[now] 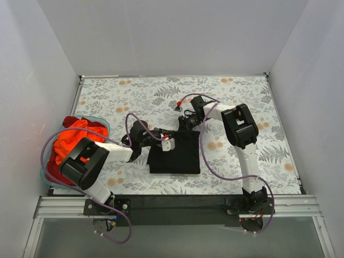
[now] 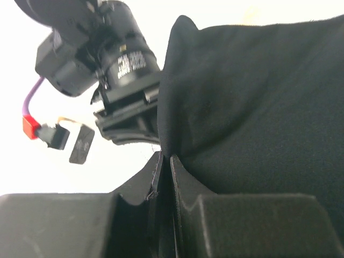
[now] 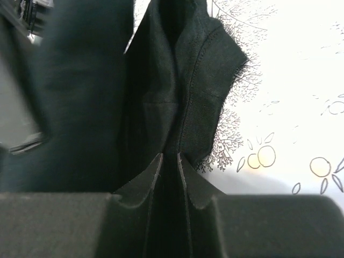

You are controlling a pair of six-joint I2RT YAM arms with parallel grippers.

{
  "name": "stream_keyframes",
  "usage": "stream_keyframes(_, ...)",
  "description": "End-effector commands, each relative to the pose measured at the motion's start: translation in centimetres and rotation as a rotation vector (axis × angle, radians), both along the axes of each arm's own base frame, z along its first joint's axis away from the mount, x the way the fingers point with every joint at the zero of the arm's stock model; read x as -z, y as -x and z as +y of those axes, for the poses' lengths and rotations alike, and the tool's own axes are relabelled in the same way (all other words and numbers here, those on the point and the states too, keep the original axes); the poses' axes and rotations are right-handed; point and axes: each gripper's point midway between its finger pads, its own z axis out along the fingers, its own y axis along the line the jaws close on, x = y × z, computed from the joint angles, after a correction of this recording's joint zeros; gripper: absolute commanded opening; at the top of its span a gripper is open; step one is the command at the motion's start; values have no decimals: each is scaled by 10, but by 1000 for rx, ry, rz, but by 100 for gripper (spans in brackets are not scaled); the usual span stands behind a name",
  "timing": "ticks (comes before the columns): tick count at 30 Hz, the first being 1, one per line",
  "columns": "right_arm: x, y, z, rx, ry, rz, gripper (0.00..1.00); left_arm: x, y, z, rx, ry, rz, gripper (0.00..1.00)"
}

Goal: Fold and stack the t-shirts
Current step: Fold the tshirt

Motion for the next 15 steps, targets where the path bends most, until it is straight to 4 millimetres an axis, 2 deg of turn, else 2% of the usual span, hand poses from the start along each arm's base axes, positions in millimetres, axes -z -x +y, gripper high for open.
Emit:
stream_keyframes(1,5,10,-4,-20,40,-25,22,-26,-27,1,-57,51,-129,0)
stream_keyframes(4,1,4,-4,-10,53,-41,24,-17,-26,3,-56,45,-139,0)
stream_keyframes(9,-20,-19,-4,20,91,-160,29,-9,-14,8,-37,56,-193,0)
stream_keyframes(15,-52,-35,-4,44,101,-268,33,-21,-3,9,-2,77,-265,0)
